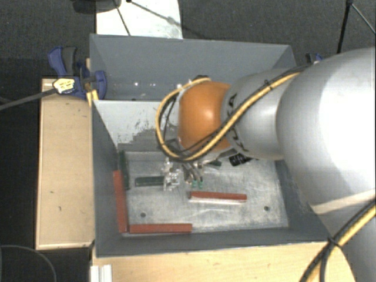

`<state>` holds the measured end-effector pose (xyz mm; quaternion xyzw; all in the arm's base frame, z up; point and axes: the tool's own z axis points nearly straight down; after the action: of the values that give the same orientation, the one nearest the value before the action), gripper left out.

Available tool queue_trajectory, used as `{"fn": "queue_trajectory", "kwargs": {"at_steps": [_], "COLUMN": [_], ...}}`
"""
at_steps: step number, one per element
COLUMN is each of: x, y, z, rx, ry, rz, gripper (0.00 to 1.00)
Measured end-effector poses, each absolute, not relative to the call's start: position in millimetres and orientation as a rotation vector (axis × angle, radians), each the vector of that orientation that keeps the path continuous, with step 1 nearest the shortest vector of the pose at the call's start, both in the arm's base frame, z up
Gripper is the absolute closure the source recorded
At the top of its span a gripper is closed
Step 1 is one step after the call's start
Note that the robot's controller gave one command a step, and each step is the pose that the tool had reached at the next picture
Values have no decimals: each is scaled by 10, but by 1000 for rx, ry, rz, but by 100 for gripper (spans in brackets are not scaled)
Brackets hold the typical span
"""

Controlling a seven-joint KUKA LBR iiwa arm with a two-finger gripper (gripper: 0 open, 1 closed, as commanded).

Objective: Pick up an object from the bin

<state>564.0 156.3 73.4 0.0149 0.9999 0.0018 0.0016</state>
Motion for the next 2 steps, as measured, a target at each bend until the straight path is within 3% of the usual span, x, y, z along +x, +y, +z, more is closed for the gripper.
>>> {"fn": "queue_trajectory", "kwargs": {"at_steps": [1, 2], "x": [5804, 5803], "y": [1534, 1533], "z": [1973, 1972], "rx": [38, 39], "ry": [3139, 3139], "rz": [2, 2], "gripper": [100, 100]}}
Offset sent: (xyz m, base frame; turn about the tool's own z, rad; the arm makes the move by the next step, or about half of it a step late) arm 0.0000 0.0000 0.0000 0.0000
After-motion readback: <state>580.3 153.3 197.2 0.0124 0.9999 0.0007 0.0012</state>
